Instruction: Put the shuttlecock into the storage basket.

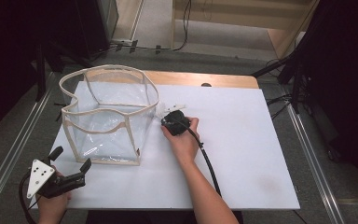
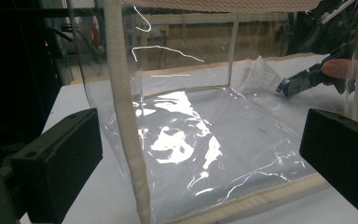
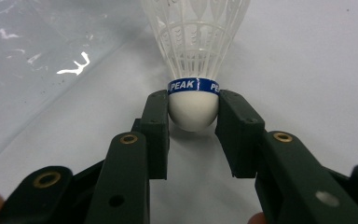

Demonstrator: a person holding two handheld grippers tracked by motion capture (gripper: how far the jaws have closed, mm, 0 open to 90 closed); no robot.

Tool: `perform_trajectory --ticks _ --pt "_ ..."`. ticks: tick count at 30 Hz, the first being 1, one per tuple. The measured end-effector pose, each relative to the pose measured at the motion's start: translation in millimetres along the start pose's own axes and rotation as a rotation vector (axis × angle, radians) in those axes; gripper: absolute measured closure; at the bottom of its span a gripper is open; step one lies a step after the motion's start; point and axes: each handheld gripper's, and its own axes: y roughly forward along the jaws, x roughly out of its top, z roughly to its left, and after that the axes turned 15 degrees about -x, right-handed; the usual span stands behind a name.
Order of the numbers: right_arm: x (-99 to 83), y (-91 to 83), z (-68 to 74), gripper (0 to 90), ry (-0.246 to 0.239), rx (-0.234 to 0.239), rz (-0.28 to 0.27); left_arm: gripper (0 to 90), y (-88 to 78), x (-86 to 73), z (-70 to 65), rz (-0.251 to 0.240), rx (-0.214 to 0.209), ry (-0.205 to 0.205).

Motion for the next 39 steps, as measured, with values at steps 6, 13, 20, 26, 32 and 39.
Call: perform_trajectory --ticks 6,13,20,26,32,39 --pt "2.8 -7.5 -4.0 62.7 -0.008 -0.006 -0.025 0.0 0.1 0.0 0.0 0.0 0.0 0.0" --pt "4.5 -15.2 -7.8 62.9 -0.013 -0.01 -0.049 0.0 0.1 0.1 -0.1 0.002 0.0 0.002" --pt "6.2 -22.4 -11.8 63.1 -0.027 -0.016 -0.067 0.0 0.0 0.1 -0.1 0.002 0.0 0.002" --pt "7.7 -29.9 -20.2 63.1 -0.012 -0.016 -0.077 0.0 0.1 0.1 -0.2 0.002 0.0 0.003" --pt "10.2 -39.8 -28.4 63.2 -0.002 -0.027 -0.098 0.0 0.3 0.2 -0.4 0.003 0.001 0.004" --pt "14.6 -51.6 -35.1 63.1 0.004 -0.04 -0.126 0.0 0.3 0.2 -0.5 0.004 0.001 0.005"
